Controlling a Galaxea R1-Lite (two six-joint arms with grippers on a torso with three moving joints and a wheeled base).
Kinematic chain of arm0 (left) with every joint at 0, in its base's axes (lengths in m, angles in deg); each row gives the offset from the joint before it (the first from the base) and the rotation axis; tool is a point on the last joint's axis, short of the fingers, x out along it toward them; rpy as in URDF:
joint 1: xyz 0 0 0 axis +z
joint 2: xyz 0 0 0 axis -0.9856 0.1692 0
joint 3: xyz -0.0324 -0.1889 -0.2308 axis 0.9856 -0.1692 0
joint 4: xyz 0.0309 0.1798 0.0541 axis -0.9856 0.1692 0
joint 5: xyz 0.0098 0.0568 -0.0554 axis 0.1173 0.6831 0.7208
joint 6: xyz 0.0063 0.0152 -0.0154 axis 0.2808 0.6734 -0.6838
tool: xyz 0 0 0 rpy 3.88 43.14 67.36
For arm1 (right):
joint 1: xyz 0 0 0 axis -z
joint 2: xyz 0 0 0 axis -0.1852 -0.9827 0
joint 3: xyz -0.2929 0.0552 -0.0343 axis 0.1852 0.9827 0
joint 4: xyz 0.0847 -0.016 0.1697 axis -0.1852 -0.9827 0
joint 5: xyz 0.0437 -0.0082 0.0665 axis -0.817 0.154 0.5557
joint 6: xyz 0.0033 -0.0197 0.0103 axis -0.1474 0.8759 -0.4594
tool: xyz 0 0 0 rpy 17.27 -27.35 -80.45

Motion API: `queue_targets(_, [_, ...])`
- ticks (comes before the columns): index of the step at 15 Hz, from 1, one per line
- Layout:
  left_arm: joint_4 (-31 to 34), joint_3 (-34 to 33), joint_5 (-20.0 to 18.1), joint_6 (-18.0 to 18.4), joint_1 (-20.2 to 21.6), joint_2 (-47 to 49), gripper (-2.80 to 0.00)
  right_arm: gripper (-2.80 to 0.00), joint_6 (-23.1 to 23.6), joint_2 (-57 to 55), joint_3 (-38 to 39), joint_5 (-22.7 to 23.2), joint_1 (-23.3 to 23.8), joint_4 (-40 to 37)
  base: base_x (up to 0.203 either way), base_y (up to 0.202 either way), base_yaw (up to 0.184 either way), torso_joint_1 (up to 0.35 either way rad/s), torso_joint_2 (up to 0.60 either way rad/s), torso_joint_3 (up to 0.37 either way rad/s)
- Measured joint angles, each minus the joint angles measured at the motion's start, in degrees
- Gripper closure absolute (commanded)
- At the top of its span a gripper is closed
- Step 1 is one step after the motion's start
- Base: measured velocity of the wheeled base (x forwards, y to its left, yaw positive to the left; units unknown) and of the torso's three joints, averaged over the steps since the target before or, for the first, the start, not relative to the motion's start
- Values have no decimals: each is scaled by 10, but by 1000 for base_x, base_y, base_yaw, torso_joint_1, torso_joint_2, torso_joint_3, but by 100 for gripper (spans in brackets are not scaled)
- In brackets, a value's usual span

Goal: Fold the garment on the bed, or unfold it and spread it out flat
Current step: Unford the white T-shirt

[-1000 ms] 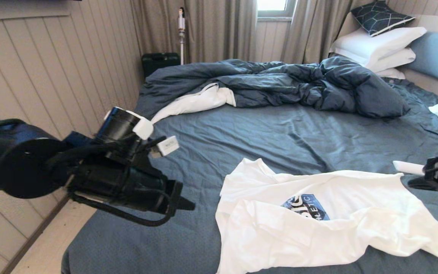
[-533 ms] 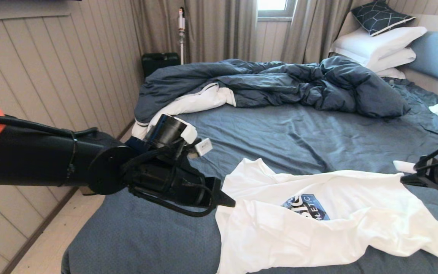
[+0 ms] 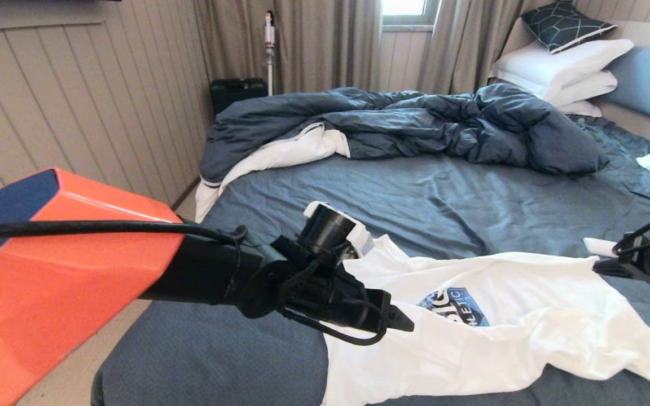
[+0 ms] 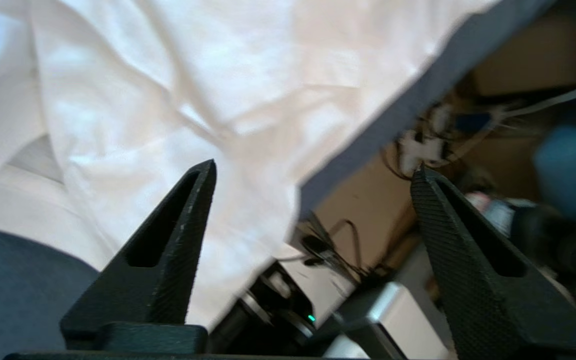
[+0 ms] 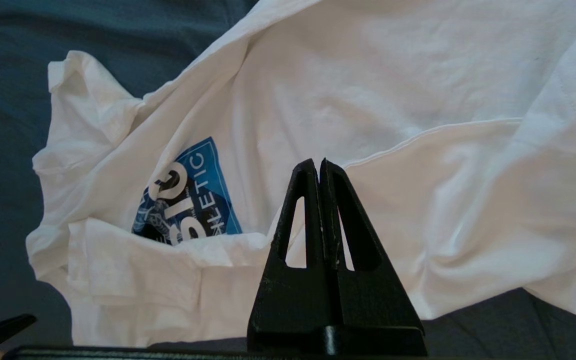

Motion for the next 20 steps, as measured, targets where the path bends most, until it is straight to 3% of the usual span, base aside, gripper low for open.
queue_targets(4, [-6, 15, 19, -17, -30, 32, -280, 0, 0, -5, 7, 3, 11, 4, 0, 0, 0, 0, 0, 0])
queue_targets(9, [-6, 69, 61, -50, -39, 76, -280, 0, 0, -9, 11, 8, 14, 4, 0, 0, 0, 0, 0, 0])
queue_targets(15, [-7, 112, 166, -55, -39, 115, -280, 0, 3, -12, 18, 13, 14, 5, 0, 0, 0, 0, 0, 0])
queue_targets(20, [-7, 122, 169, -54, -40, 132, -280, 0, 3, -14, 19, 18, 15, 5, 0, 0, 0, 0, 0, 0])
